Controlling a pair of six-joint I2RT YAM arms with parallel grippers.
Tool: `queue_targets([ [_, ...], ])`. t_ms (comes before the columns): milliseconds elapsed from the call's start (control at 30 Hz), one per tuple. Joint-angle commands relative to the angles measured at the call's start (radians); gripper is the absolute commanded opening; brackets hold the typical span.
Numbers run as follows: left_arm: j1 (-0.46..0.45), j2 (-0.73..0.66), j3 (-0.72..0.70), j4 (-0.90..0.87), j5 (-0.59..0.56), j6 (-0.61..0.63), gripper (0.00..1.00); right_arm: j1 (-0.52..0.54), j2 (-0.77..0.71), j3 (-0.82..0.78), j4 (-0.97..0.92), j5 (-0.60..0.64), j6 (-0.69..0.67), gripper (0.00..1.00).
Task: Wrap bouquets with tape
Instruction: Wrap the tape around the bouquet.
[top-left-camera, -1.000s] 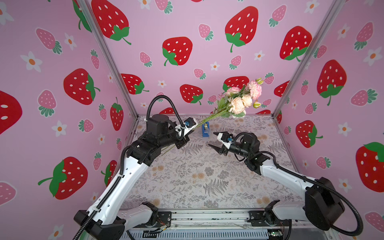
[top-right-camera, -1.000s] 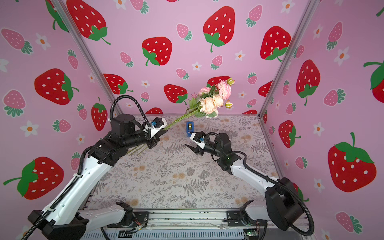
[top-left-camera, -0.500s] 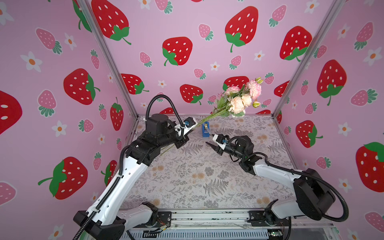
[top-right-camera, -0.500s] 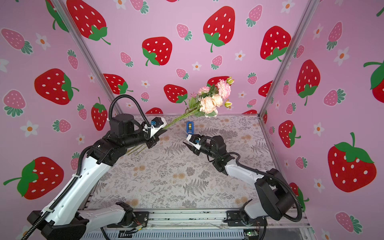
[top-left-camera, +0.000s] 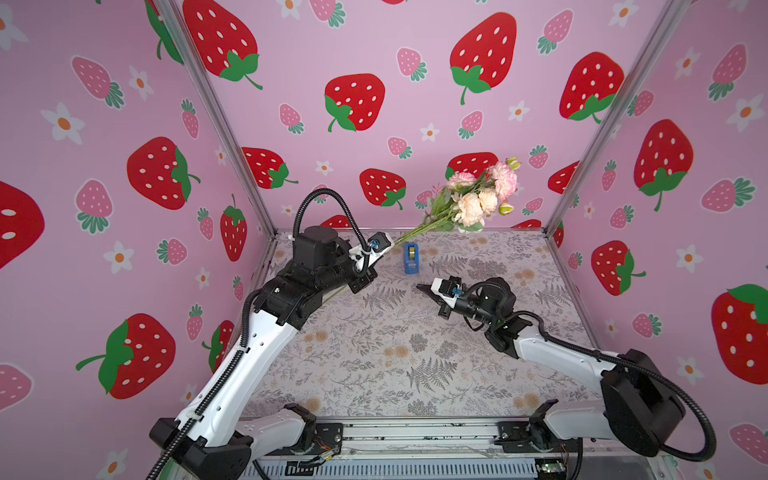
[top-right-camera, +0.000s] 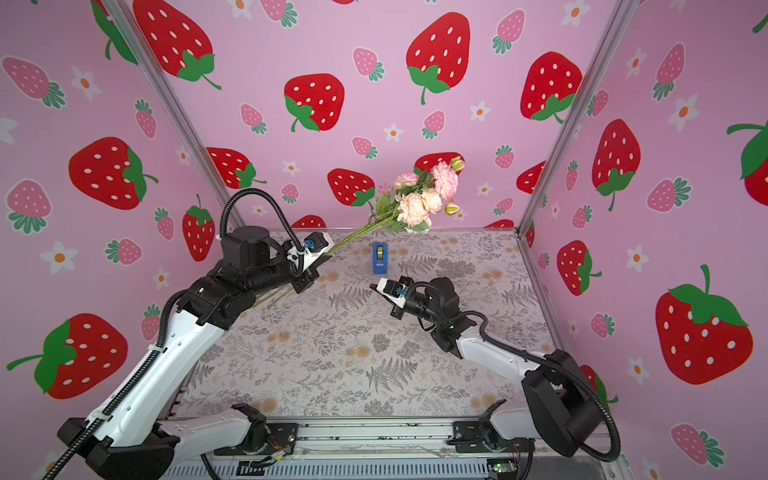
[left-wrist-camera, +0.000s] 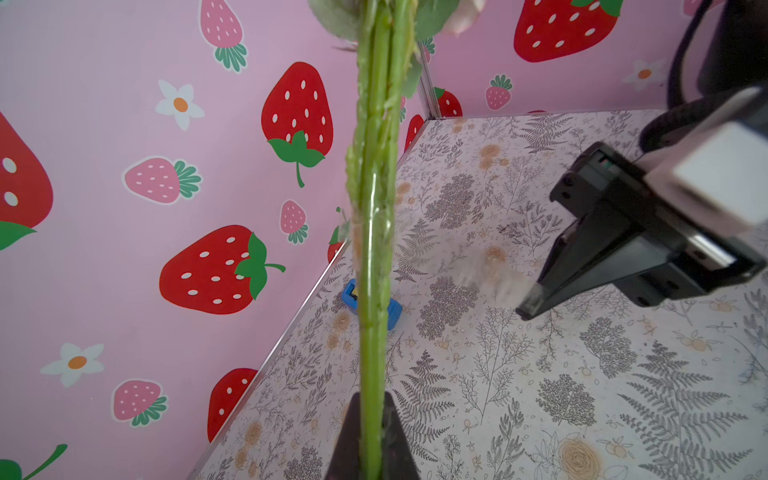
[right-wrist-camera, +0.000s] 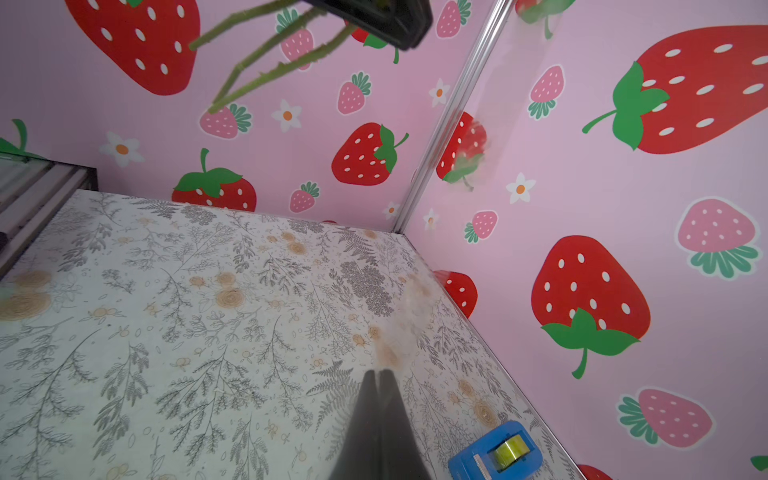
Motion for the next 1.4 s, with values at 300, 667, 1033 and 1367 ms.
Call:
queue_targets([
  [300,0.033,0.105,0.006,0.072,-0.101,0.028,0.0,0.039,-0.122,0.156,-0.187,-0.18,0.102,0.0],
  [667,0.032,0.157,-0.047,0.004,-0.122,0.084,0.0,0.041,0.025,0.523,-0.287,-0.109,0.137,0.0],
  [1033,0.027,0.179,-0.064,-0.085,-0.118,0.163,0.0,0.041,0.165,0.803,-0.463,-0.069,0.167,0.0],
  [1367,-0.057,0.155,-0.132,-0.059,-0.153,0.312,0.0,0.037,0.335,1.06,-0.747,0.115,0.163,0.0],
])
